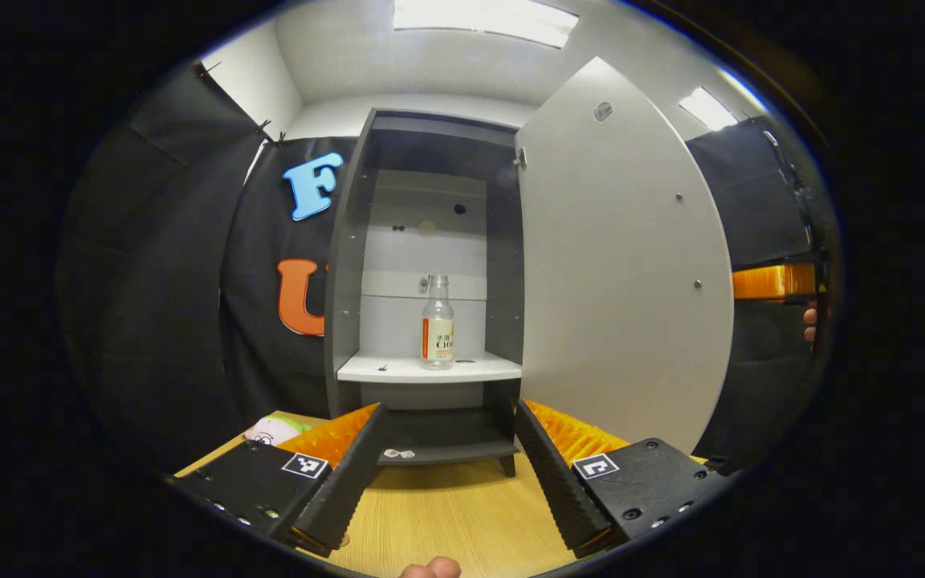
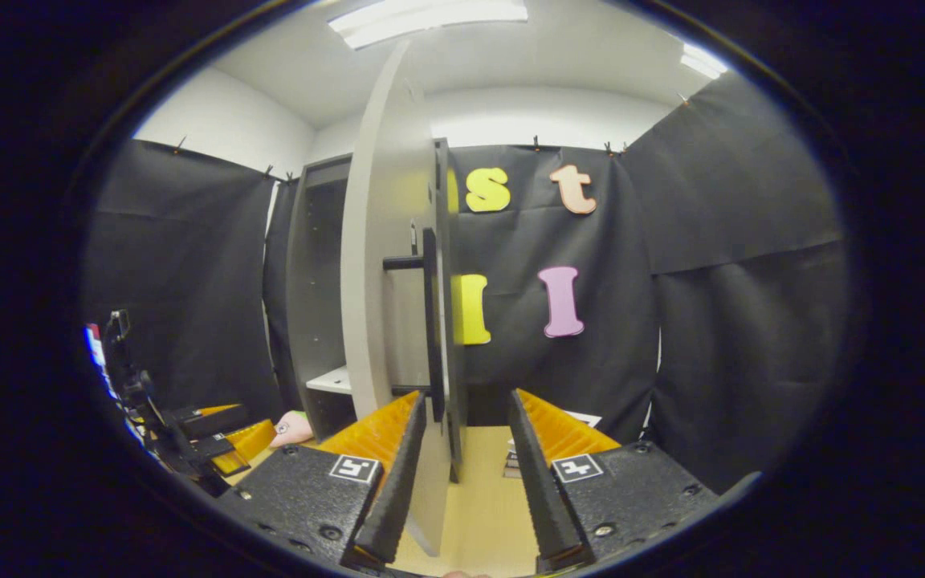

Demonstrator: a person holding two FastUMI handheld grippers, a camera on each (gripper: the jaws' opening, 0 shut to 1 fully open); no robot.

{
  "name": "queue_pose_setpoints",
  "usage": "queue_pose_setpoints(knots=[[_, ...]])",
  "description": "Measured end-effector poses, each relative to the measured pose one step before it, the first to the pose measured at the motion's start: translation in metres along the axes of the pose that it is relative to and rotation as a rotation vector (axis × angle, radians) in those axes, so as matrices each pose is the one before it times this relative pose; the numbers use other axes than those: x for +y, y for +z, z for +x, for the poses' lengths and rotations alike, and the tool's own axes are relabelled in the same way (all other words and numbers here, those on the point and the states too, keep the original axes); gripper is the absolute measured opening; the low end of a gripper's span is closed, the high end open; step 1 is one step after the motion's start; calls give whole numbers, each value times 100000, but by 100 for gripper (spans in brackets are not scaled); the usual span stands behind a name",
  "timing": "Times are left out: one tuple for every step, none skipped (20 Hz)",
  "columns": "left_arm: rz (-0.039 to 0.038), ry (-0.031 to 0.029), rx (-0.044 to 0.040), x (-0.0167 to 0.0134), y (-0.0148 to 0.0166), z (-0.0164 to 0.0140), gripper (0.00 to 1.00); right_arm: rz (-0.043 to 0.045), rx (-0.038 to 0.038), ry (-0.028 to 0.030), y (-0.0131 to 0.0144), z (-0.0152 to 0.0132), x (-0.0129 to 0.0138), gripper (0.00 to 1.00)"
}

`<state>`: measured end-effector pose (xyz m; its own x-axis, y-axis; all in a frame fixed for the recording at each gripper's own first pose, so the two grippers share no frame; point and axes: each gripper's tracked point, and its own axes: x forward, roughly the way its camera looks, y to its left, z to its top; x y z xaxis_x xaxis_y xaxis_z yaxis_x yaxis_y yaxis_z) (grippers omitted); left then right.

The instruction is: Open the cabinet door with the right hand, grasp the bottle in the cabinet with the left hand and place it on the coaster, then close the cabinet door with the right hand.

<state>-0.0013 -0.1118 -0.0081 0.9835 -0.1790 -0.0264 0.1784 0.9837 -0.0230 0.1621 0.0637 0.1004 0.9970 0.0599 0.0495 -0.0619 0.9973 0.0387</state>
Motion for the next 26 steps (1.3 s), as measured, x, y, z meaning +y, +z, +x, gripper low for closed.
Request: queue_pose_setpoints(knots=[[-85, -307, -839, -3, 695, 724, 95, 879, 471, -303, -191, 156, -375, 66], [-2, 254, -1336, 187, 774, 620, 95, 781, 40, 1063, -9, -58, -133, 70], [234, 520, -1333, 246, 826, 660, 95, 295, -252, 545, 46, 35, -214, 75], [605, 355, -1242, 205, 745, 750, 95, -464, 33, 266, -18, -74, -374, 77], [695, 223, -646, 143, 723, 893, 95, -52, -691, 36, 55, -95, -556, 85], [449, -675, -425, -88, 707, 1037, 95, 738, -122, 199, -41, -22, -489, 89], [451, -800, -864, -231, 792, 1100, 95, 1257, -6, 189, -277, -74, -355, 96], [744, -1026, -860, -184, 672, 1252, 95, 1683, -232, 334, 52, 32, -259, 99], [1027, -896, -1039, -94, 551, 1399, 95, 1231, -645, -853, -48, 27, -533, 100], [907, -635, -646, -233, 377, 1235, 95, 1123, -1189, -1787, 160, 272, -683, 100], [473, 55, -133, -61, 60, 1236, 95, 1653, -1135, -372, 213, 366, -17, 100], [392, 75, -720, -143, 147, 1259, 95, 1632, -363, 791, -20, 353, 280, 100], [365, -141, 196, -247, 14, 1238, 95, 1393, -1100, 315, 77, 282, 155, 99], [446, -580, -13, -144, -105, 1097, 95, 172, -239, 203, 25, 220, 110, 98], [493, -347, -25, -72, 11, 1277, 95, -841, -272, -656, -15, 72, -285, 100], [521, 89, 322, 79, -178, 1546, 95, -1073, 445, -402, 5, 57, -22, 100], [772, 959, 329, 270, -191, 1472, 95, -1551, 709, -172, 103, -14, 222, 100], [797, 939, 608, 326, -126, 1212, 96, -1944, 888, -219, 24, -20, 38, 100], [750, 819, 211, 260, -71, 1369, 96, -1429, -41, -139, 124, -39, 2, 100], [670, 981, -37, 322, 40, 1164, 96, -812, 154, -129, 126, -31, -15, 100], [274, 698, -382, 335, 130, 1316, 96, -123, 136, -464, -74, 82, -95, 98], [-169, 1184, 23, 513, -60, 1302, 96, 82, 232, -125, 113, 33, -81, 100], [-797, 727, 339, 296, -280, 1411, 95, 131, 226, 61, 55, -7, 25, 98], [-890, 345, 766, 274, -307, 1367, 96, 24, 69, -14, 76, -9, -12, 100], [-1115, 665, 1577, 328, -460, 1210, 96, 66, -95, -95, 53, 38, -13, 100], [-757, 510, 1107, 317, -298, 1045, 96, -83, -221, -379, 111, 57, -82, 98]])
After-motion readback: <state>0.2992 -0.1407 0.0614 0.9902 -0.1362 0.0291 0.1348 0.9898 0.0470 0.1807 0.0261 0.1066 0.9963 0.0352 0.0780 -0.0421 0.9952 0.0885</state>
